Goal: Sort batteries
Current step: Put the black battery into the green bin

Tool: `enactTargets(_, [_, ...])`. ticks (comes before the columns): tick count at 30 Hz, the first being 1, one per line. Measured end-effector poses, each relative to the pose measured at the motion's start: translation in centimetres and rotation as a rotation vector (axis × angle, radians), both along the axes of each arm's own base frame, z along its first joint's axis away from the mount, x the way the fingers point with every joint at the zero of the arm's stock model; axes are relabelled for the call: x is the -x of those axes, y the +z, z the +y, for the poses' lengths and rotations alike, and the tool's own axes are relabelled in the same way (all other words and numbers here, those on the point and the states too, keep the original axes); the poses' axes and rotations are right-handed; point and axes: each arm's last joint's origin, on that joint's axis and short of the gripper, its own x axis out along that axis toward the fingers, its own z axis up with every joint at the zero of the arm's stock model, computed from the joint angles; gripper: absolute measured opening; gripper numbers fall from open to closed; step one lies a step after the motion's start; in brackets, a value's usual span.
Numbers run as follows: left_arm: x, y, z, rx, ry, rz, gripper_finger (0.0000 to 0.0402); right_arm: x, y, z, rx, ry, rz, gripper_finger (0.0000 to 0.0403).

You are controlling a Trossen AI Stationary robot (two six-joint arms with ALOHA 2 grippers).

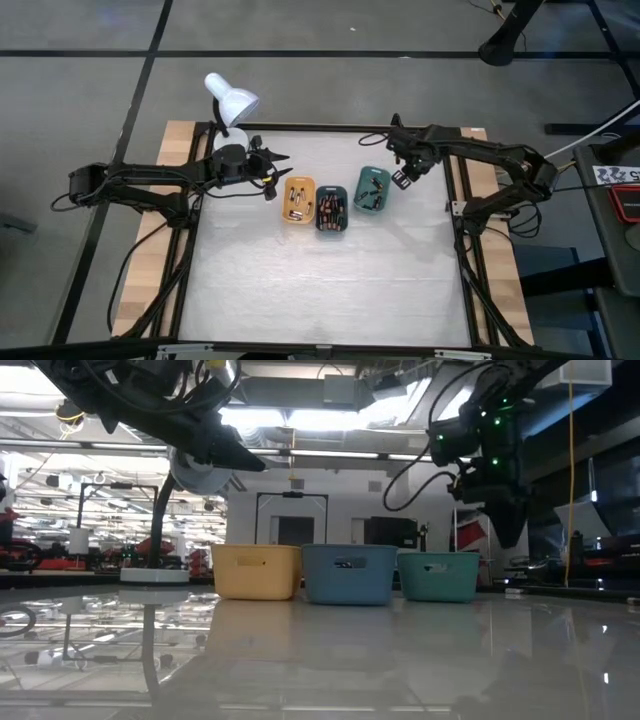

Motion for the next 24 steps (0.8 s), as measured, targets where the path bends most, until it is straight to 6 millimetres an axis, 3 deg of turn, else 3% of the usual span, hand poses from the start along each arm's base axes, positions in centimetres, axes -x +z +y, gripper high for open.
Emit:
enactTargets(3, [0.0,0.0,0.0,0.001,0.0,0.001,0.0156,0.3,-0.2,0.5,-0.077,-0.046,0.008,0.0131])
enactTargets(8, [0.0,-0.1,0.0,-0.005,-0.002,0.009,0.0156,0.3,-1.5,3.0,-0.231,0.021,0.038,0.0136])
enactTargets(13, [0.0,0.0,0.0,-0.012,-0.004,0.009,0.0156,0.5,-2.6,4.8,-0.255,0.09,0.104,0.0137])
enactTargets(18, [0.0,0.0,0.0,-0.006,-0.002,0.0,0.0156,1.0,-3.1,5.0,-0.227,0.148,0.166,0.0141])
enactTargets(24, [0.0,0.0,0.0,0.006,0.001,-0.005,0.0156,1.8,-3.8,5.0,-0.18,0.239,0.266,0.0207])
